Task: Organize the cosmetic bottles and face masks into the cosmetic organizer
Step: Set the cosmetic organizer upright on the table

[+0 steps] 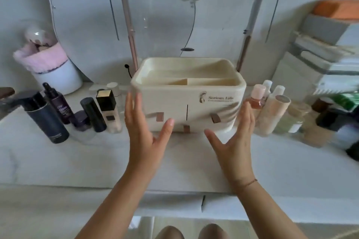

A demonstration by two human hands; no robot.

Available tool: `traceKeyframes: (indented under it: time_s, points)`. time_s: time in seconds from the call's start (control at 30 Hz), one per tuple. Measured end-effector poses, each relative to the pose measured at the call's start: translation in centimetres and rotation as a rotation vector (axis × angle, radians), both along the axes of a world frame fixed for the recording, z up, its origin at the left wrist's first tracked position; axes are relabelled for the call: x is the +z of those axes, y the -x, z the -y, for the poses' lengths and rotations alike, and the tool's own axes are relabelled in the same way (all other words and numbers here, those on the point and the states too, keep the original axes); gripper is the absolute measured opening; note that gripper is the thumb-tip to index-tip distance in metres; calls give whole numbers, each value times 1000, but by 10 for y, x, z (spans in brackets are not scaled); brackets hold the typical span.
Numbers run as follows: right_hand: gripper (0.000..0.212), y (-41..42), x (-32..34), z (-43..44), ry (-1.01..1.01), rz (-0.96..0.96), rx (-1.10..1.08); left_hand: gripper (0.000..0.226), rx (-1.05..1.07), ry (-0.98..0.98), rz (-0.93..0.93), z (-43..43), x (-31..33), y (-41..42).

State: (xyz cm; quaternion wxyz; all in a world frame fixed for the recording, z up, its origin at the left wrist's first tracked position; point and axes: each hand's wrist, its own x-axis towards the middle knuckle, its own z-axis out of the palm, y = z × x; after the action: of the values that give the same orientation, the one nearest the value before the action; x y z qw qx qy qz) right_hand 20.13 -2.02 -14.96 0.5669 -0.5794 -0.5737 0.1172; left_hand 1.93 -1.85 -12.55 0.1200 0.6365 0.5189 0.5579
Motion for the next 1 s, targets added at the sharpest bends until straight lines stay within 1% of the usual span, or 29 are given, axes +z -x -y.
traceKeyframes:
  time_s: [0.07,0.1,0.13,0.2,0.23,0.3,0.37,0.47,0.53,0.57,0.67,0.73,0.77,0.83,0.9,1.0]
  points:
    - [104,-4,-7,1,86,-86,56,93,-20,150,123,5,-15,3]
    - [101,-6,-7,0,112,-137,87,94,-22,221,162,2,-21,6]
    - [94,-9,-6,-2,135,-186,113,94,-26,284,196,-3,-25,10]
    - [70,-12,-4,-5,166,-230,148,96,-53,371,262,-12,-29,16]
    - [62,-12,-4,-6,176,-212,147,95,-64,392,274,-14,-29,19]
    - [64,-12,-7,-7,191,-175,139,92,-83,412,267,-18,-30,24]
    - [65,-15,-8,-7,203,-178,147,94,-91,415,258,-19,-30,26]
    - [58,-24,-6,2,200,-156,138,93,-97,416,264,-20,-33,25]
    - [64,-39,0,17,134,-144,38,93,-85,405,240,-22,-35,23]
    - [63,-51,3,25,70,-150,-41,93,-80,400,227,-23,-35,22]
    - [52,-99,18,48,-108,-150,-337,96,-51,382,215,-29,-36,20]
    - [52,-136,24,55,-145,-173,-524,98,-47,389,218,-33,-37,18]
    - [55,-154,24,56,-145,-174,-596,100,-44,390,220,-34,-38,17]
    - [65,-184,22,56,-122,-177,-668,101,-24,388,200,-35,-40,14]
    - [73,-205,20,55,-71,-206,-690,101,-2,389,179,-36,-41,13]
    - [76,-227,15,52,-24,-248,-684,100,13,388,159,-36,-43,12]
